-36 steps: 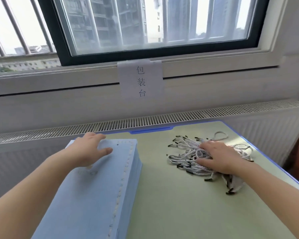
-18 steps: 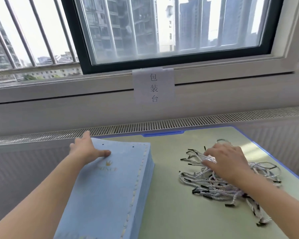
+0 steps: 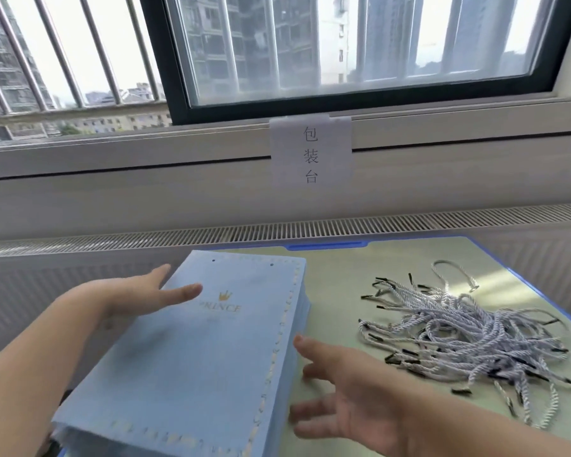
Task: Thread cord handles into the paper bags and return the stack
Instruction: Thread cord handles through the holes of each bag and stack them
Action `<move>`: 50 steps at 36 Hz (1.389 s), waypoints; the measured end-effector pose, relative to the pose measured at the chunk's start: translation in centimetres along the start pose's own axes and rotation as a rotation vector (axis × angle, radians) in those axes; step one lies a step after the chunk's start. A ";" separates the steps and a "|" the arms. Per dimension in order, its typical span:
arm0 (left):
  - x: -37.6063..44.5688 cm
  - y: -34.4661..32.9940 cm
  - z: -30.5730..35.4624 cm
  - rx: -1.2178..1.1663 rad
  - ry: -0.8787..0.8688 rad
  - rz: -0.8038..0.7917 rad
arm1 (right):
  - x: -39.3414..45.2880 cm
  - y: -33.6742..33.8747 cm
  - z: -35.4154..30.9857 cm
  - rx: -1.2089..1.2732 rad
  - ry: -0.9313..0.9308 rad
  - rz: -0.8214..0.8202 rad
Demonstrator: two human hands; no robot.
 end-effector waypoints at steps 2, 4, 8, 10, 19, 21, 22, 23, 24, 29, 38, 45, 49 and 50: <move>-0.6 -0.2 -1.1 -0.061 0.040 -0.108 | 0.2 -0.6 -0.1 0.026 -0.029 -0.023; -0.4 -1.0 -1.7 -0.133 0.017 -0.178 | 1.1 -1.2 -0.1 0.052 -0.051 -0.018; 1.4 -0.9 -2.0 -0.104 -0.003 -0.129 | 2.4 -2.4 -0.7 0.112 -0.073 0.021; 2.4 -0.3 -1.7 -0.148 -0.028 -0.115 | 3.0 -3.0 -1.0 0.130 -0.083 0.060; 7.7 2.0 1.2 -0.088 -0.186 0.023 | 8.1 -5.0 -1.8 0.295 -0.077 0.143; 8.5 2.8 2.1 -0.009 -0.183 0.067 | 9.3 -5.4 -2.1 0.351 -0.030 0.137; 8.7 3.1 2.5 0.052 -0.177 0.107 | 9.8 -5.6 -2.3 0.375 -0.006 0.138; 9.0 3.4 2.9 0.120 -0.165 0.155 | 10.4 -5.9 -2.5 0.395 0.010 0.140; 9.1 3.6 3.4 0.186 -0.157 0.210 | 11.2 -6.1 -2.8 0.415 0.025 0.136; 9.2 2.9 6.3 0.381 -0.197 0.406 | 14.0 -6.9 -4.5 0.499 0.076 0.156; 6.8 -1.5 10.7 0.346 -0.369 0.189 | 11.8 -2.0 -5.4 0.221 0.161 0.102; 6.5 -3.4 11.3 0.473 -0.310 0.293 | 5.9 9.6 -9.2 -0.672 0.653 0.713; 5.7 -2.8 12.0 0.552 -0.277 0.309 | 4.2 14.8 -10.2 -1.218 0.375 0.775; 5.5 -2.8 12.2 0.574 -0.275 0.320 | 3.8 15.4 -10.1 -1.277 0.289 0.734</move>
Point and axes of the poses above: each hand's wrist, its own x-axis towards the middle knuckle, its own y-axis out of the back of the hand, z = x × y, the point moved 1 cm from there along x, towards the middle knuckle, and after that the axes turned 13 degrees about -z, right-handed, at the moved point
